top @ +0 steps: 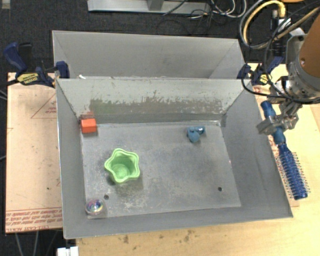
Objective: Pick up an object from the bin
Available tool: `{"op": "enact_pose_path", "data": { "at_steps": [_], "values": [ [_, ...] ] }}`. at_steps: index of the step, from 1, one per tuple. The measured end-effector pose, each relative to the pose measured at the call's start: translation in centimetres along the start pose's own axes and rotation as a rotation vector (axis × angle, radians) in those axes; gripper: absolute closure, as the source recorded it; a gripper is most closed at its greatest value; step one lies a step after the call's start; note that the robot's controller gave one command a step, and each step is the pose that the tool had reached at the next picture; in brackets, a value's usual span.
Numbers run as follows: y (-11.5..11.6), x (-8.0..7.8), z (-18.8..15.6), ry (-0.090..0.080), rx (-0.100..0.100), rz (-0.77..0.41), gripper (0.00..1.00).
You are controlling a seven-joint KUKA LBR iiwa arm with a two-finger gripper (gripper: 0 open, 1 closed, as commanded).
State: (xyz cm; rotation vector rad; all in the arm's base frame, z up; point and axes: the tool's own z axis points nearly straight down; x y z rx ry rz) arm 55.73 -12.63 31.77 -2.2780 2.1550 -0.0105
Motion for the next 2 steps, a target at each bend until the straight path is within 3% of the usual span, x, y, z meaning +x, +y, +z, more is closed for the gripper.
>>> {"op": "enact_pose_path", "data": {
  "at_steps": [1,2],
  "values": [
    [1.6,0.8,1.6,-0.004,-0.010,-0.135,1.00],
    [-1.7,0.8,10.7,-0.009,-0.015,-0.241,1.00]
  ]
}}
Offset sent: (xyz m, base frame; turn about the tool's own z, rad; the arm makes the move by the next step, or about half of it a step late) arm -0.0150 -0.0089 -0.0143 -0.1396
